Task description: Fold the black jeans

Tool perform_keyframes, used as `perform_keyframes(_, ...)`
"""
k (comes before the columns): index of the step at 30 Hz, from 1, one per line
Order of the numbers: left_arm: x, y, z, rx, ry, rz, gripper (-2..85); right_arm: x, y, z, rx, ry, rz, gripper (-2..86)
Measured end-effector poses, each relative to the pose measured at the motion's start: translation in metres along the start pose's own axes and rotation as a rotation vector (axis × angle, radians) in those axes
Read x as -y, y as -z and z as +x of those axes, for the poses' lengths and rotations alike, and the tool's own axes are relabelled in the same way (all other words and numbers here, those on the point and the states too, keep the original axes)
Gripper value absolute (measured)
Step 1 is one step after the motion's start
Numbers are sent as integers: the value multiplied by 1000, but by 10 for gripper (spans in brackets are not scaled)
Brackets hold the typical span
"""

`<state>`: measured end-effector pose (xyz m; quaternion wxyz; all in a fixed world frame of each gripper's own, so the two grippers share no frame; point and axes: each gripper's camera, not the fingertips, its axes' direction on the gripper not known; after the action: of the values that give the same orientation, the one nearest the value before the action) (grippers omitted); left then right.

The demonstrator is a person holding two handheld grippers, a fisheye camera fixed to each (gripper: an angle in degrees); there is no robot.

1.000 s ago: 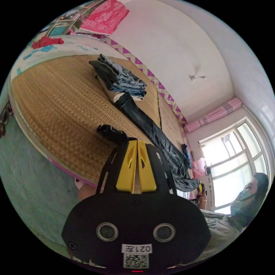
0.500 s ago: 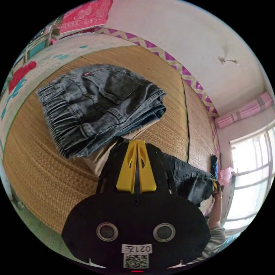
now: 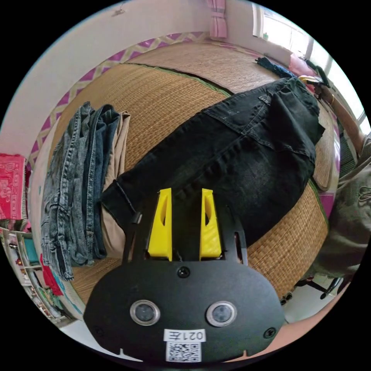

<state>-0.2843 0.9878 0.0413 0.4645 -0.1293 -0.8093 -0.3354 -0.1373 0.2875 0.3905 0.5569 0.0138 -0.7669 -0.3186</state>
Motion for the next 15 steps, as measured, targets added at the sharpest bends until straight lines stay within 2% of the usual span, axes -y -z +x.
perform_keyframes(1,5,-1,-5,-58,6,-4,66,4,-4,-1,-16,20,-23,87)
perform_keyframes(4,8,5,-5,-38,-1,26,7,21,-25,-3,-61,118,-149,96)
perform_keyframes(10,4,55,-6,-58,-10,148,-7,49,-27,-12,-70,229,-154,105)
perform_keyframes(14,12,79,-5,-16,-28,129,-8,74,-11,-19,-167,251,-47,115)
perform_keyframes(15,15,79,-6,-14,-29,123,-8,82,-20,-17,-189,265,-102,105)
